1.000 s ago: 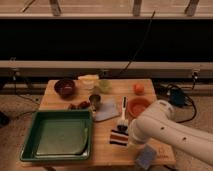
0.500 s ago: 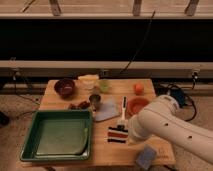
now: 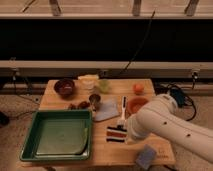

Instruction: Wipe tray with eraser

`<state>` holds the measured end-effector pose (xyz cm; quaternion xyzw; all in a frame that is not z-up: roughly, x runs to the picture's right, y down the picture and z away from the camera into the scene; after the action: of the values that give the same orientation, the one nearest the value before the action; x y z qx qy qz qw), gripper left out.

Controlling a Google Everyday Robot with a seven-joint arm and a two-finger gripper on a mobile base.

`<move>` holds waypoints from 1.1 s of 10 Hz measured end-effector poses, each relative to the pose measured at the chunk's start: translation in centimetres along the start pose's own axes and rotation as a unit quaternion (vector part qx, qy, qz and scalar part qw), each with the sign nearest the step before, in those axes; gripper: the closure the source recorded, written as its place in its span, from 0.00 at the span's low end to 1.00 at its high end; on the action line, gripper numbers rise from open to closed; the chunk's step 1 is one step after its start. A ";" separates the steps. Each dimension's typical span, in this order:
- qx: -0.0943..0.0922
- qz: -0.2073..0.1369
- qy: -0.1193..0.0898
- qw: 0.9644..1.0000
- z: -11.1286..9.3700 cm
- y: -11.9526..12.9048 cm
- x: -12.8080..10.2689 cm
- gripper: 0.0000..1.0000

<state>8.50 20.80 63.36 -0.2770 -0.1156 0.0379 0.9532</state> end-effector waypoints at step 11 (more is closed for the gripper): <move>-0.025 -0.084 0.016 0.996 6.2 -6.9 -16.9 1.00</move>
<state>-9.33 15.86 68.81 -0.2902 -0.1237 -0.0499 0.9476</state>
